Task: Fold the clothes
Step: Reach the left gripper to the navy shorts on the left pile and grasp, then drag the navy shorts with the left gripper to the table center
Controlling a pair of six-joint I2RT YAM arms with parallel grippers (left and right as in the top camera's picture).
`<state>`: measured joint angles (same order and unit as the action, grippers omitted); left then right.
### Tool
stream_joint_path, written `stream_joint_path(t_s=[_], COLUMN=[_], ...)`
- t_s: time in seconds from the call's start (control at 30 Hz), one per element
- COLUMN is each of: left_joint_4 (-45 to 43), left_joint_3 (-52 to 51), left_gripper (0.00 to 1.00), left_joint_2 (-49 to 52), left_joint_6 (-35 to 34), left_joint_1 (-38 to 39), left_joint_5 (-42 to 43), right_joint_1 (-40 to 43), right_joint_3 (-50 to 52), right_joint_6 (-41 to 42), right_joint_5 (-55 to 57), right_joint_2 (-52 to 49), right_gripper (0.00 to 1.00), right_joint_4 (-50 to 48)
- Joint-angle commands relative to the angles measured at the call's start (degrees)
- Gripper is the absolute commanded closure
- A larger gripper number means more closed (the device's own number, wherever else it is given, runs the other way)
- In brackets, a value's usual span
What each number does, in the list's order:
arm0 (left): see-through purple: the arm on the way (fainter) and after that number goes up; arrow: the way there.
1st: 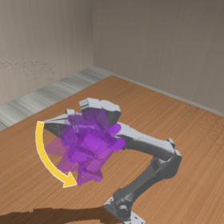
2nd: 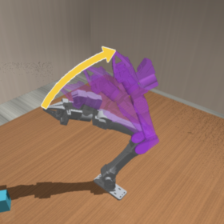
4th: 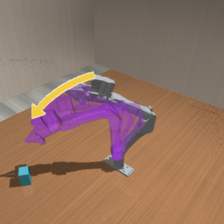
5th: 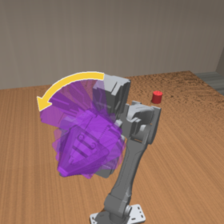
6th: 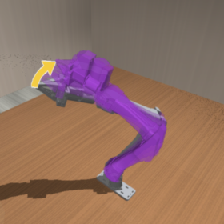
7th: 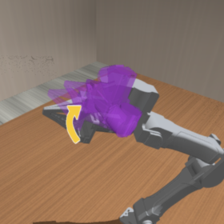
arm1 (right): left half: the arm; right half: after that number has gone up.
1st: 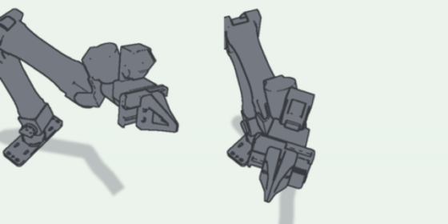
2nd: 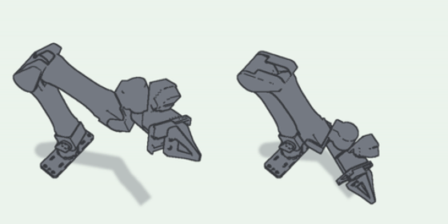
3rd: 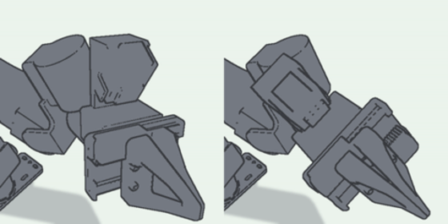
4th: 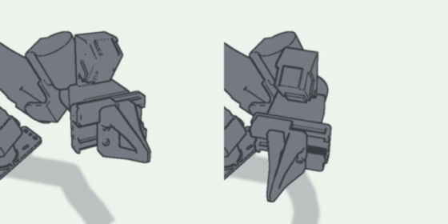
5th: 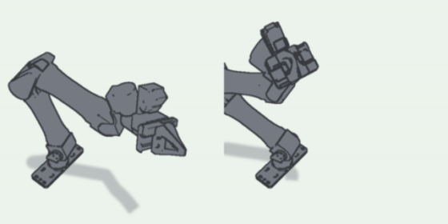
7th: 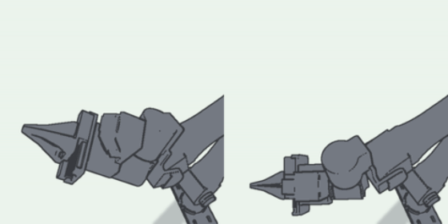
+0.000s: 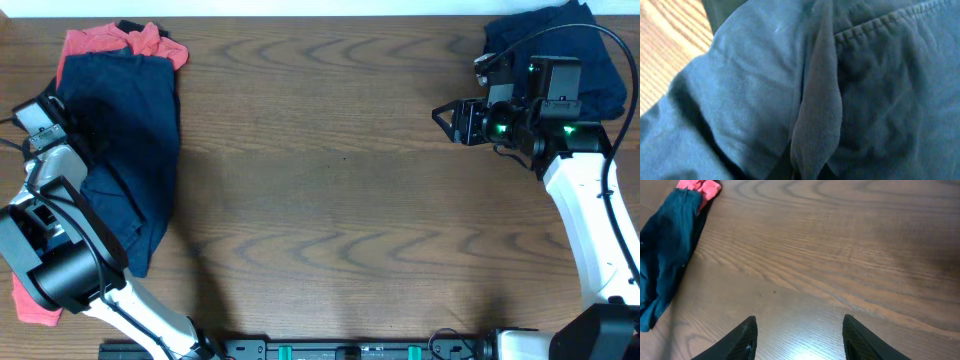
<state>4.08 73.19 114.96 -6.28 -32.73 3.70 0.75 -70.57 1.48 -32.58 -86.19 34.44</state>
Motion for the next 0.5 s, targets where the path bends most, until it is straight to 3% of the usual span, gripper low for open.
stream_joint_path(t_s=[0.0,0.27,0.47], left_joint_4=[-0.1,2.8,4.8], left_joint_3=[1.4,1.4,1.3], left_gripper=[0.94,0.94,0.94], left_joint_2=[-5.4,-14.6,-13.4], left_joint_6=[-8.8,-9.6,-10.4], left_joint_1=[0.9,13.1,30.3], left_joint_5=[2.0,16.9,18.2], right_joint_1=[-0.5,-0.3,0.9], right_joint_3=[-1.3,-1.3,-1.4], right_joint_6=[-0.2,1.5,4.1], right_joint_5=[-0.3,-0.3,-2.8], right_joint_2=[-0.3,-0.3,-0.3], right_gripper=[0.48,0.57,0.52], right_joint_4=[-0.7,-1.8,-2.0])
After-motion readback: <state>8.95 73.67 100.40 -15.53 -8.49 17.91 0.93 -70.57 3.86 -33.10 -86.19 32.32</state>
